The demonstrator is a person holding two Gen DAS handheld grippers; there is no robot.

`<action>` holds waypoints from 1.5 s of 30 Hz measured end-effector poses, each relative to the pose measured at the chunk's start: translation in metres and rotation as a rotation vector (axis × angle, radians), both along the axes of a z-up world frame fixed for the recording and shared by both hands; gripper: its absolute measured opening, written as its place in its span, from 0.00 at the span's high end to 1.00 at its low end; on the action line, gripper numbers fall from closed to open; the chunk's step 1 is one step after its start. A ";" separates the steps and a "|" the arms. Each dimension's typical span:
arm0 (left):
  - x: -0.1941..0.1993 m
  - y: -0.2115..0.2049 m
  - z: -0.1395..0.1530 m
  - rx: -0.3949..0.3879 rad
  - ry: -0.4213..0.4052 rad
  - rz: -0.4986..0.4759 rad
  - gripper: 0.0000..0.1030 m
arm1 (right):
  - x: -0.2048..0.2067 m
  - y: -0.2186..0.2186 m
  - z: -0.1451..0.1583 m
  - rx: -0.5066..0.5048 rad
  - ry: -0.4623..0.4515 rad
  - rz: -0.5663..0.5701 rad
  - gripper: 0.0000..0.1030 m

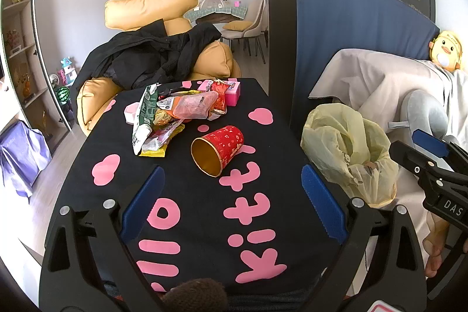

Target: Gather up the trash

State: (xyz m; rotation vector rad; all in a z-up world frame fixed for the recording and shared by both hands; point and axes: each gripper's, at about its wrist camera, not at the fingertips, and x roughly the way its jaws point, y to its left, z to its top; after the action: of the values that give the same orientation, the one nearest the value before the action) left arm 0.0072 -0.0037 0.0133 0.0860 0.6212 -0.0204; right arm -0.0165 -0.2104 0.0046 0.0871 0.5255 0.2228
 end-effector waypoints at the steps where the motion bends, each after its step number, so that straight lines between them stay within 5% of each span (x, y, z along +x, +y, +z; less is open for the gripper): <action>1: -0.005 0.002 -0.001 0.002 -0.002 0.000 0.12 | 0.000 0.000 0.000 -0.001 -0.001 0.000 0.29; 45: -0.004 0.003 0.003 -0.002 -0.006 0.000 0.12 | -0.001 -0.001 -0.006 0.003 0.007 -0.010 0.29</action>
State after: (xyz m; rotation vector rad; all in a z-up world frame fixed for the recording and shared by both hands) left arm 0.0029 -0.0010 0.0158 0.0840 0.6155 -0.0212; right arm -0.0179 -0.2113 -0.0011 0.0939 0.5315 0.2135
